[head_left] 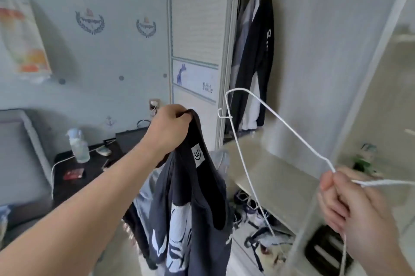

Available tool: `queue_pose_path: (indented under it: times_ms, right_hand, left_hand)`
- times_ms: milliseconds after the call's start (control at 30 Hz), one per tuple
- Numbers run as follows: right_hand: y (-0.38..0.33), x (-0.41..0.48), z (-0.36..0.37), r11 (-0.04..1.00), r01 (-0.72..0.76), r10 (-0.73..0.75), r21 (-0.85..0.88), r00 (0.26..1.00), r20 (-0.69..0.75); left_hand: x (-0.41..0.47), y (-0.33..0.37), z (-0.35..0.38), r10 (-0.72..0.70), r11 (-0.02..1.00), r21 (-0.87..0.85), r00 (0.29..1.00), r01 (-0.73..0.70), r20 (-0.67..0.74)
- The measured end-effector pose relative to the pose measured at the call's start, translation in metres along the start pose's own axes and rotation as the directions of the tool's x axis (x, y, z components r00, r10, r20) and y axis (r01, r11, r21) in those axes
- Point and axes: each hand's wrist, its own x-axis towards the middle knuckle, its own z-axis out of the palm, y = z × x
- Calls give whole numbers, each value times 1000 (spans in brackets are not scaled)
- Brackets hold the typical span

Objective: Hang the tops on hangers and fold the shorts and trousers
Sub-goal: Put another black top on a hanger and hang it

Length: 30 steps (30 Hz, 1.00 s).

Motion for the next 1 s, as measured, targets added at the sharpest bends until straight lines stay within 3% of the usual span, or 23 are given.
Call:
queue_pose_path:
  times_ms: [233,400,567,733,867,1000]
  right_hand:
    - [53,-106,17,947,-293,307,-130,946,105]
    - [77,-151,19,887,-318,388,-336,906,168]
    - [70,-154,20,857,-247,382,-453,893,236]
    - [67,-147,27,831,-220,425,-510,843,329]
    - [78,-145,41,806,-183,451,-563,805,385]
    - [94,-153,51,827,-295,501,-480,774,387]
  left_hand:
    - [-93,-93,8,-198,980,1,979,198,57]
    - [-147,-129,12,-277,961,20,954,277,116]
    - [-172,-128,3,-247,969,18,957,247,153]
    - [-191,-99,5,-134,990,86,933,111,335]
    - [-204,-81,22,-16,1000,19,895,8,445]
    - [-213,-73,42,-32,999,6,834,34,550]
